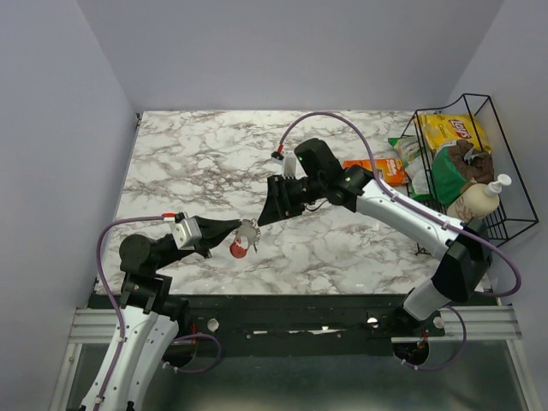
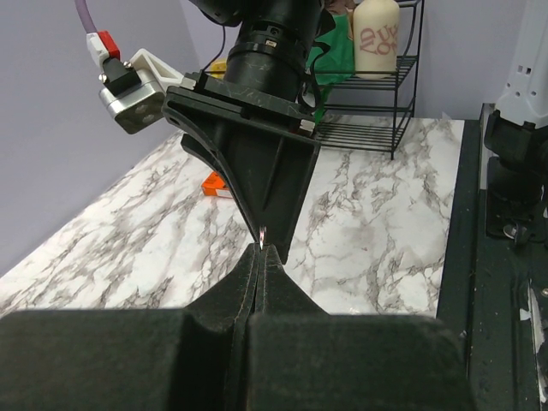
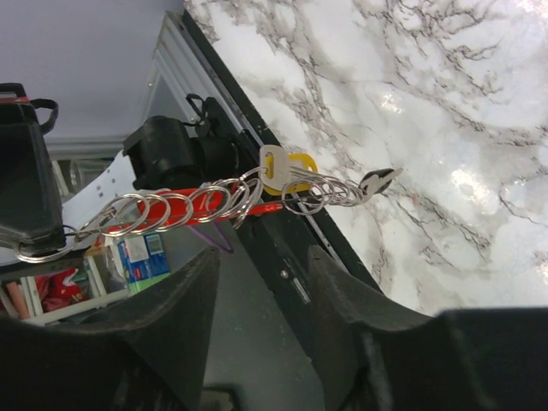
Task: Put the keys on the keyring
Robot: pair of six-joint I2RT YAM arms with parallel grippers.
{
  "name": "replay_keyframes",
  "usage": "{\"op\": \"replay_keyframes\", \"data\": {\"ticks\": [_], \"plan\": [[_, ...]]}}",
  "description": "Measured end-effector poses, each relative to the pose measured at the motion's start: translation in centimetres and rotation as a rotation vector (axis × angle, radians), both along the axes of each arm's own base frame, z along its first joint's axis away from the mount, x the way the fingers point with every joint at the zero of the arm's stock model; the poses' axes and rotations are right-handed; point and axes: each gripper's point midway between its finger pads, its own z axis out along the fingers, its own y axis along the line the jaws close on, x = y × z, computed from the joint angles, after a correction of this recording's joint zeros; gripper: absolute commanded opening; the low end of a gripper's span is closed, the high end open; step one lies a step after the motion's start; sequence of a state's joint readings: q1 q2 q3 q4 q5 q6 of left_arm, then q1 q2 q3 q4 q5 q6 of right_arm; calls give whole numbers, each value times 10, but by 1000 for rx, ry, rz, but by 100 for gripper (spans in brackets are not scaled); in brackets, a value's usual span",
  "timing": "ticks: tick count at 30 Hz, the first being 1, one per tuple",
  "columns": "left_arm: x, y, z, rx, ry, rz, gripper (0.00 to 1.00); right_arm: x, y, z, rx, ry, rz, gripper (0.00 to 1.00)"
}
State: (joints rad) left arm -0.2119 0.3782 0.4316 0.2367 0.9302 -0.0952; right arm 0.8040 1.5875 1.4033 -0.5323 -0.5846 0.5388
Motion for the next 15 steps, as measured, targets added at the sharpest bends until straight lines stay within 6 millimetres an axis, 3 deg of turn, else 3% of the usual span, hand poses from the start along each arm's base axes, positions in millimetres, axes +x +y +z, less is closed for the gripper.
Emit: {"op": "replay_keyframes", "data": {"ticks": [5, 15], "plan": [[0, 0, 0, 0, -2, 1, 0, -3, 3, 13, 51, -10, 10, 62], [-1, 0, 1, 1, -10, 3, 0, -3, 7, 23, 87, -16, 16, 50]]}}
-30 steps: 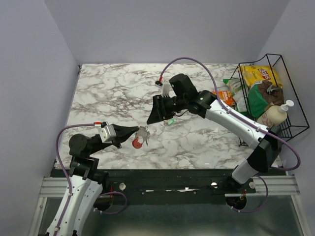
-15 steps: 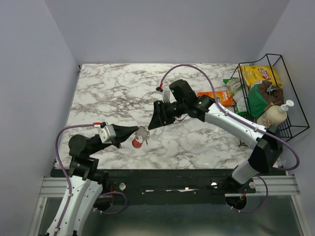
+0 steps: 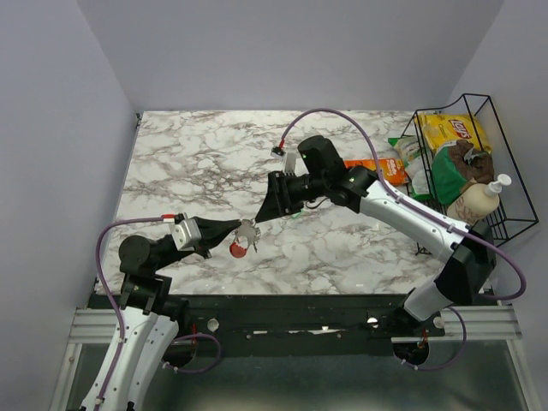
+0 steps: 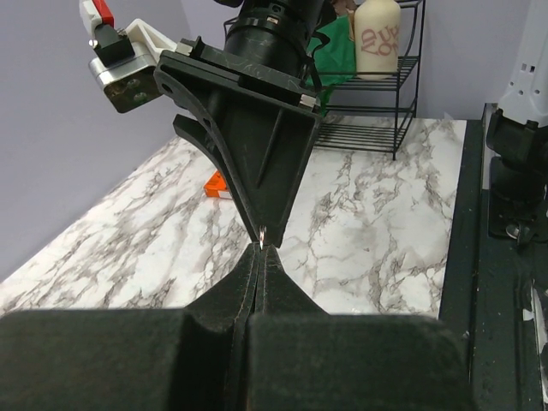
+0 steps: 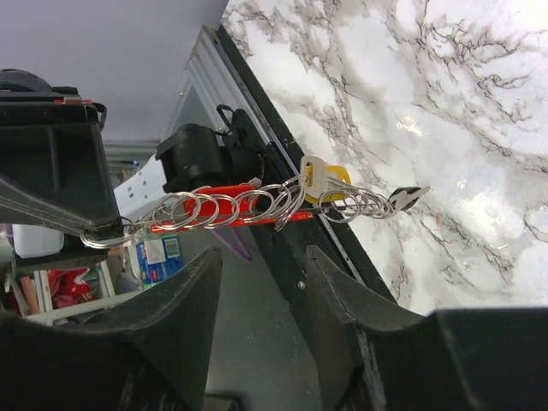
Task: Put the keys on the keyring
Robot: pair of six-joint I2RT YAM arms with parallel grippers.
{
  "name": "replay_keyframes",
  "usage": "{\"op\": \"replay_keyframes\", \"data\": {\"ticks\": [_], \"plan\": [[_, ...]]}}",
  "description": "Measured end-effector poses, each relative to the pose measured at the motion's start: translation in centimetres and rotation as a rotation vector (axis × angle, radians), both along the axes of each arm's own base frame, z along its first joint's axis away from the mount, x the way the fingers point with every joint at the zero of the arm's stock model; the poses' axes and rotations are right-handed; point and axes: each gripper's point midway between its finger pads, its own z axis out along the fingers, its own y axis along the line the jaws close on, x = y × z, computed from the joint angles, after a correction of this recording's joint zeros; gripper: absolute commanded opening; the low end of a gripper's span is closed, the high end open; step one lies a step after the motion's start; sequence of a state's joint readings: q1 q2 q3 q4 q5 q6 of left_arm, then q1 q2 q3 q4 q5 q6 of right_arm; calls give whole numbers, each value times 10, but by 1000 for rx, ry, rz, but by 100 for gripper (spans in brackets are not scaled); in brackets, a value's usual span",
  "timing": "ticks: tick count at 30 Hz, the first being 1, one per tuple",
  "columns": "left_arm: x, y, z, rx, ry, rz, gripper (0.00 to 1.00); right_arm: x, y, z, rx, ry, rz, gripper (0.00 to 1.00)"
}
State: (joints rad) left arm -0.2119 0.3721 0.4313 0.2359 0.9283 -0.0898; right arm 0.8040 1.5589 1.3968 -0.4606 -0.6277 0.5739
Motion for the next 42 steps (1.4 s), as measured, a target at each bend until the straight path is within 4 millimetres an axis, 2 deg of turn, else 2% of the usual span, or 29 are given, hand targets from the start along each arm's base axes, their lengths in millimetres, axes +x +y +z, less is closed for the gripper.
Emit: {"op": "replay_keyframes", "data": {"ticks": [11, 20, 25, 28, 29, 32, 37, 42], "plan": [[-1, 0, -2, 7, 0, 2, 0, 6, 7, -9, 0, 14, -5, 45], [0, 1, -4, 10, 7, 3, 0, 6, 8, -20, -17, 36, -6, 45], [0, 1, -4, 11, 9, 3, 0, 6, 8, -20, -14, 20, 7, 49], [-1, 1, -5, 12, 12, 3, 0, 7, 7, -18, -8, -26, 30, 58], [-1, 1, -5, 11, 12, 3, 0, 7, 6, -16, -1, -47, 38, 64], [-1, 1, -4, 10, 11, 2, 0, 3, 4, 6, 64, -147, 76, 73], [-2, 0, -1, -9, 19, -6, 0, -22, -10, 60, 264, -362, 158, 72], [-3, -3, 2, -64, 23, -27, 0, -38, -11, 95, 410, -516, 229, 71]]}}
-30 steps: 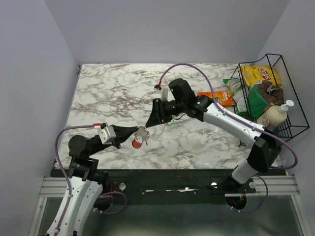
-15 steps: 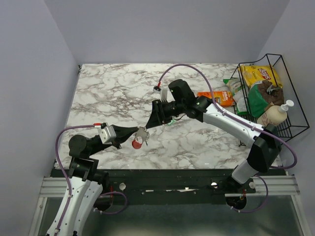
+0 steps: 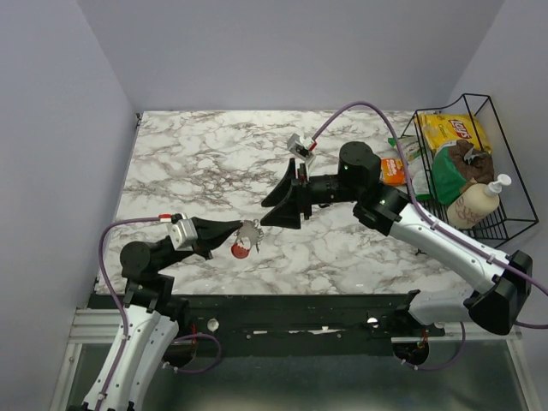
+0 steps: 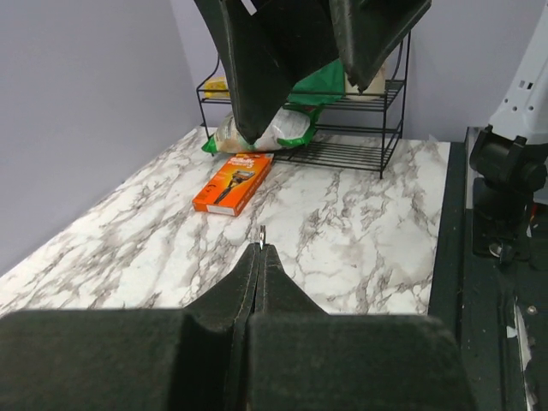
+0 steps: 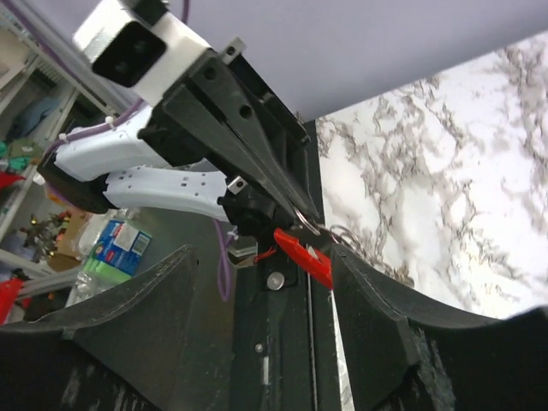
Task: Put the keys on the keyring
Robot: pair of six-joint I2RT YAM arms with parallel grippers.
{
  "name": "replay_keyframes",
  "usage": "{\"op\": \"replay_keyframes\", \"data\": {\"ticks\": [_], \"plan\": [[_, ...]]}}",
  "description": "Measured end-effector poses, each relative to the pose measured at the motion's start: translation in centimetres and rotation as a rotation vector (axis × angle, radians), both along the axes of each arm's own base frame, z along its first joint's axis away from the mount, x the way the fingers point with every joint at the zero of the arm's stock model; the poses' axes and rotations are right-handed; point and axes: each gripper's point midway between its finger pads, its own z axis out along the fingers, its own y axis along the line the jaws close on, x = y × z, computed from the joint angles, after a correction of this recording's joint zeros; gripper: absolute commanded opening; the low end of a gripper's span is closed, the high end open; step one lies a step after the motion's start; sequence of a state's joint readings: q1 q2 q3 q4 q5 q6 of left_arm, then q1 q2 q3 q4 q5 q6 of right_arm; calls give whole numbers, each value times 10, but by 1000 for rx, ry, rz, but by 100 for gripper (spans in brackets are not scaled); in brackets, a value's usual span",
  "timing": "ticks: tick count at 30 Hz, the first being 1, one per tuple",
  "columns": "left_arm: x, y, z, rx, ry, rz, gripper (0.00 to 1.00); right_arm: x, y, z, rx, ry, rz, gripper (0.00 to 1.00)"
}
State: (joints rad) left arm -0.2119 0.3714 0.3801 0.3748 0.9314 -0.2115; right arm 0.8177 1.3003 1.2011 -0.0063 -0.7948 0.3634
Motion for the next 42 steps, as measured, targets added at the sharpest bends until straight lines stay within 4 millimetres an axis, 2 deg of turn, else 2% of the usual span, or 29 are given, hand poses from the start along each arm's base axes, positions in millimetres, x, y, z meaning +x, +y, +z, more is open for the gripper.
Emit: {"op": "replay_keyframes", "data": {"ticks": [5, 12, 23, 35, 37, 39, 41, 42], "plan": [[-2, -3, 3, -47, 15, -34, 0, -7, 9, 7, 45, -65, 40, 68], [-15, -4, 24, -98, -45, -80, 0, -6, 19, -3, 36, -76, 56, 55], [-22, -6, 33, -125, -58, -118, 0, -12, 24, -1, 44, -84, 76, 55], [-22, -6, 34, -137, -58, -127, 0, -19, 34, -3, 40, -79, 105, 47], [-22, -6, 34, -137, -58, -128, 0, -20, 35, -3, 41, -80, 109, 40], [-22, -7, 34, -137, -54, -129, 0, -21, 35, -3, 41, -81, 111, 23], [-22, -7, 34, -138, -55, -129, 0, -21, 36, -2, 42, -83, 112, 15], [-22, -7, 34, -138, -56, -130, 0, -20, 36, -2, 42, -84, 112, 7]]}}
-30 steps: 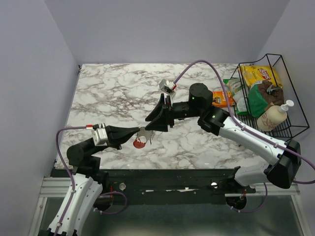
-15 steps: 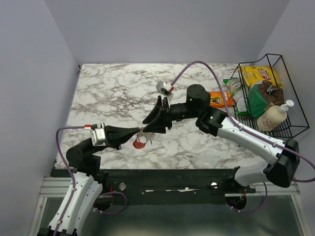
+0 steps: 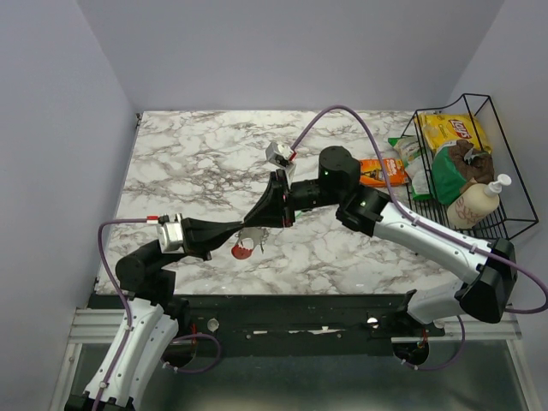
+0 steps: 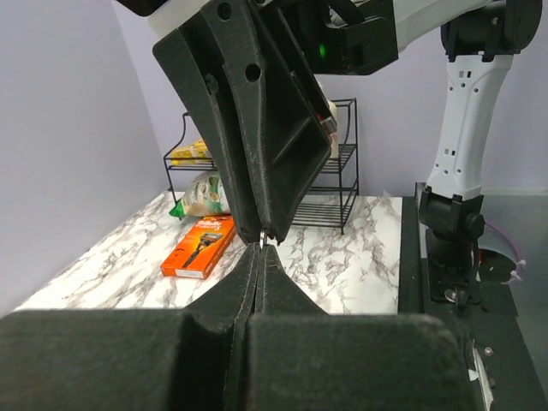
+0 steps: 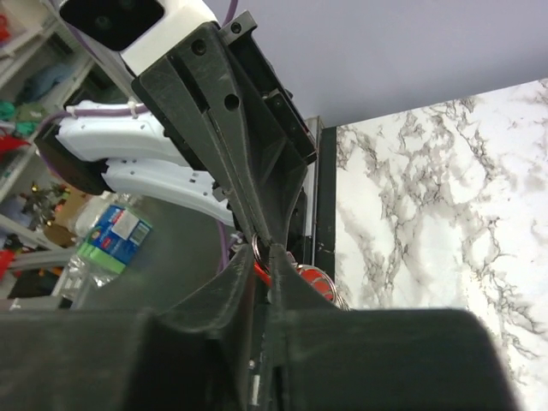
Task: Put the keys on the keyring
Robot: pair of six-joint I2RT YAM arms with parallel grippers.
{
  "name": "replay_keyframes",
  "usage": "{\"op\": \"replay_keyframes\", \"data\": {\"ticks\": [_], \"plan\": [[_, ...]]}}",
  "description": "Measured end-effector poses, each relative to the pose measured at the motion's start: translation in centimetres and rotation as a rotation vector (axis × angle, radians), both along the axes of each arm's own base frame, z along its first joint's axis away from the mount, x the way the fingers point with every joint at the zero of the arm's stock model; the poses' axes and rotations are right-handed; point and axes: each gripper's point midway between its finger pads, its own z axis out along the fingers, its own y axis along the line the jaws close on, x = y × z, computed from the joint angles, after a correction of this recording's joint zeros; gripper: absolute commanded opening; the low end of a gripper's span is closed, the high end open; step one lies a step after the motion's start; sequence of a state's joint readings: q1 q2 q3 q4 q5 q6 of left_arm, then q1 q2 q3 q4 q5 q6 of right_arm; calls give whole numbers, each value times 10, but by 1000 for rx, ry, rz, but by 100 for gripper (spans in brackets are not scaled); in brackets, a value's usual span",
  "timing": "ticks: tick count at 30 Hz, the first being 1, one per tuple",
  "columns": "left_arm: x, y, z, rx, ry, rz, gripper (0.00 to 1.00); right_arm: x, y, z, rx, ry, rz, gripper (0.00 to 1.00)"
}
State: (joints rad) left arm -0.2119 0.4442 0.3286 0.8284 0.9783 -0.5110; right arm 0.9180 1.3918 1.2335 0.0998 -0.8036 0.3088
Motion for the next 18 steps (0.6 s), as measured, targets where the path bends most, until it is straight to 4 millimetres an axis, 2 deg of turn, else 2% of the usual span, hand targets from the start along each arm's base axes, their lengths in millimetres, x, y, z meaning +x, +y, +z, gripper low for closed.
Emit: {"op": "replay_keyframes", "data": {"ticks": [2, 18], "plan": [[0, 0, 0, -1, -2, 2, 0, 0, 0, 1, -2, -4, 4, 1], [8, -1, -7, 83, 14, 29, 1, -1, -3, -8, -57, -44, 10, 1]]}}
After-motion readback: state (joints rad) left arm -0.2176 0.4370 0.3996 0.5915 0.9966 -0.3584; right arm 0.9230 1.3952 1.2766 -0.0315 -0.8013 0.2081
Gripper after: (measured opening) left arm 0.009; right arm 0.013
